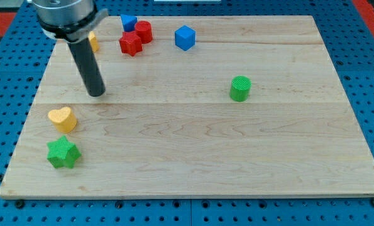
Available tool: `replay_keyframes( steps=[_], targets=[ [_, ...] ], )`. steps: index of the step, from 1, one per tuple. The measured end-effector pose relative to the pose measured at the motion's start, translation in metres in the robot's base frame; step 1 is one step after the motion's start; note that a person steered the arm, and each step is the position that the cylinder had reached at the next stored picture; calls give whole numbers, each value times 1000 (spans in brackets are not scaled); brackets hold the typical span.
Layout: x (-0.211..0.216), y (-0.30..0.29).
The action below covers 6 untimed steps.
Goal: Push the green circle to the centre
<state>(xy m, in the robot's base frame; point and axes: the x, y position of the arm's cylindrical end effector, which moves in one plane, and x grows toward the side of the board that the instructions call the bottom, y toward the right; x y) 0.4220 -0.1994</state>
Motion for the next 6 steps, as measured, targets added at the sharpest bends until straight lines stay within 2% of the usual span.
replay_keyframes(
  steps=[1,2,3,4,5,6],
  targets=[
    [42,-26],
    [49,17],
    [87,33],
    [80,111],
    [81,244],
    [37,324]
  ],
)
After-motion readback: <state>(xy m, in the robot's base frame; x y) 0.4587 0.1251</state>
